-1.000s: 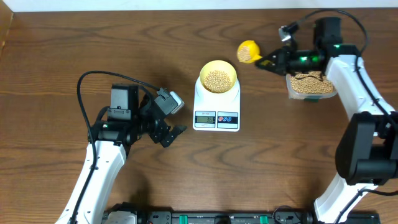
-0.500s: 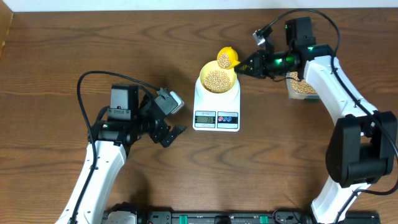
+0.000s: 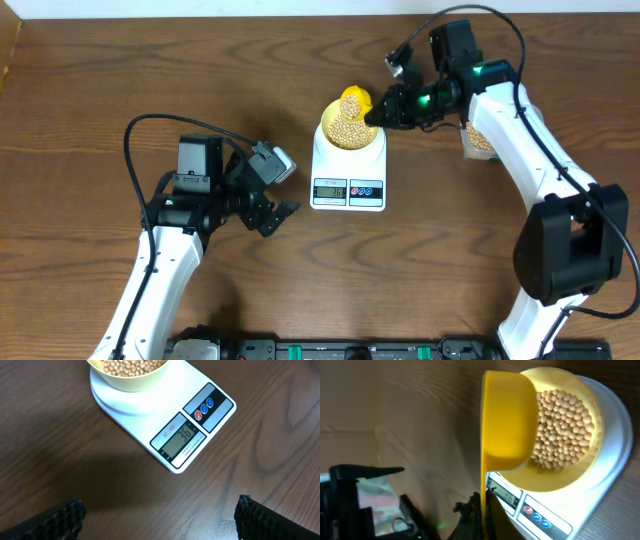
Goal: Scoop item into bowl and weigh 50g on scale
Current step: 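Tip the scoop with the right gripper to pour beans into bowl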
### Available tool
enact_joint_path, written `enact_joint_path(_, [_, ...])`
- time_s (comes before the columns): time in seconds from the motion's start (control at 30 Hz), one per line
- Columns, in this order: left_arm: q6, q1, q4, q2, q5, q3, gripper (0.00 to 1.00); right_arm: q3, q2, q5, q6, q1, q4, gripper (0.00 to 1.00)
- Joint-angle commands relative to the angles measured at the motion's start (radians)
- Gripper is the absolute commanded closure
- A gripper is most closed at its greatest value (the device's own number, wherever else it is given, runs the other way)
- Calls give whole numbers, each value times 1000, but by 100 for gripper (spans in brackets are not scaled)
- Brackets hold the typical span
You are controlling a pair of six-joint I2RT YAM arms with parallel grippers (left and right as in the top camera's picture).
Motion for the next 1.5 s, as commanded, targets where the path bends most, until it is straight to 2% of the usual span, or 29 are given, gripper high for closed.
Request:
enact_joint_path(0.0, [-1, 5, -2, -1, -5, -11, 2, 52, -3, 61, -47, 17, -29, 99])
enact_joint_path(0.33, [-1, 5, -2, -1, -5, -11, 2, 168, -3, 272, -117, 62, -146, 99])
enact_joint_path(0.6, [-1, 5, -2, -1, -5, -11, 2, 189, -3, 387, -171, 114, -150, 99])
enact_joint_path(0.93, [-1, 5, -2, -1, -5, -11, 3, 252, -3, 645, -296, 187, -148, 99])
enact_joint_path(1.47, [-1, 5, -2, -1, -5, -11, 2, 252, -3, 677, -378, 200, -138, 99])
